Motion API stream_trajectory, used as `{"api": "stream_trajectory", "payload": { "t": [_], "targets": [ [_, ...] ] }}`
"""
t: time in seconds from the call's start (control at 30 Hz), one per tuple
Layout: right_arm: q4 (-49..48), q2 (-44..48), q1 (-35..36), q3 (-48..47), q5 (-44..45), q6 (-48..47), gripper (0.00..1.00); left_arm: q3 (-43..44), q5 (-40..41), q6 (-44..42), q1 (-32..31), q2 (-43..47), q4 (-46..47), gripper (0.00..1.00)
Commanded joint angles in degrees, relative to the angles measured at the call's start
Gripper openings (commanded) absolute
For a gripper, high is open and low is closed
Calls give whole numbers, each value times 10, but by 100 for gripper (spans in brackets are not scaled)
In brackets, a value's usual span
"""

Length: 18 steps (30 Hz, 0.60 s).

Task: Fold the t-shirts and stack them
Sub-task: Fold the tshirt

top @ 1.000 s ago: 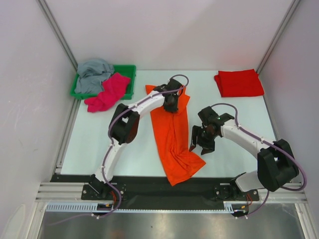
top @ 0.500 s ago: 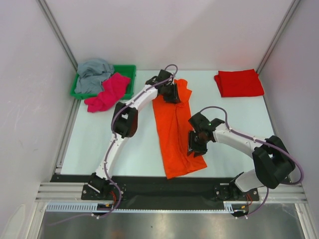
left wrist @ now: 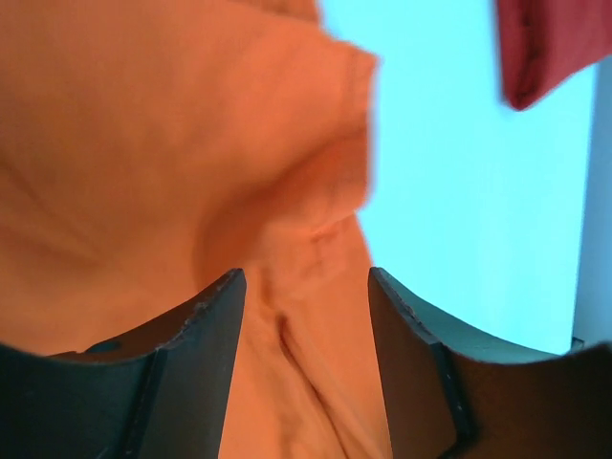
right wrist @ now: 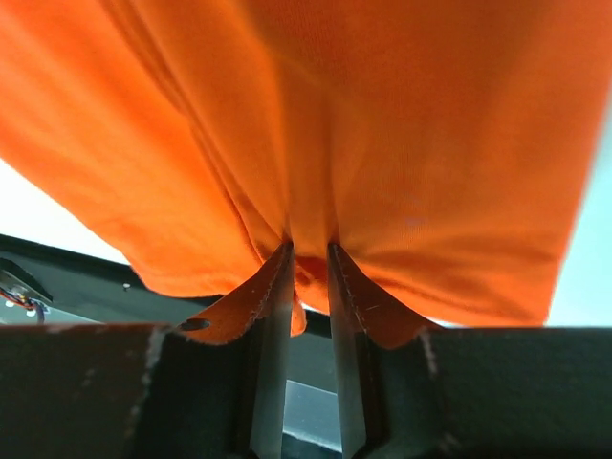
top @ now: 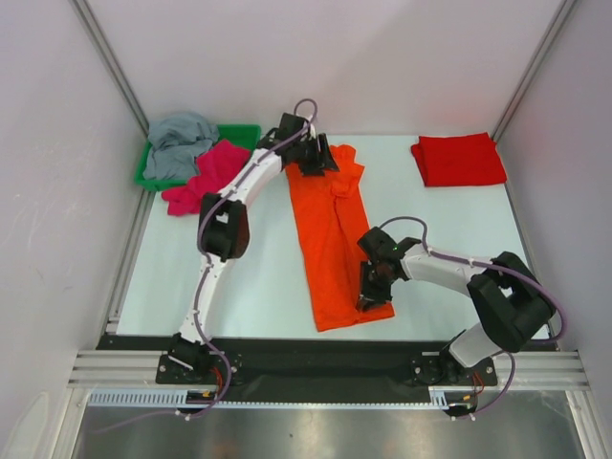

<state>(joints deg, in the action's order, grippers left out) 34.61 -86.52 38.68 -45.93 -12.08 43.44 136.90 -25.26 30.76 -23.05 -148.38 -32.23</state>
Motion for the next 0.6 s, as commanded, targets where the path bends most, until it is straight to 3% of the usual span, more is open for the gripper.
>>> {"api": "stream_trajectory", "payload": {
  "t": [0.0, 0.23, 0.43, 0.57],
  "targets": [
    [-32, -18, 12, 11, -30, 17, 26, 12, 23, -30, 5, 160, -38, 60],
    [-38, 20, 68, 33, -36, 38, 27, -103, 96, -103, -2, 316, -155, 60],
    [-18, 54, 74, 8, -38, 32, 29, -389, 159, -120, -24, 513, -137, 60],
    [51, 100, 55, -52, -5, 5, 45, -615, 130, -84, -36, 650, -94, 61]
  ]
}}
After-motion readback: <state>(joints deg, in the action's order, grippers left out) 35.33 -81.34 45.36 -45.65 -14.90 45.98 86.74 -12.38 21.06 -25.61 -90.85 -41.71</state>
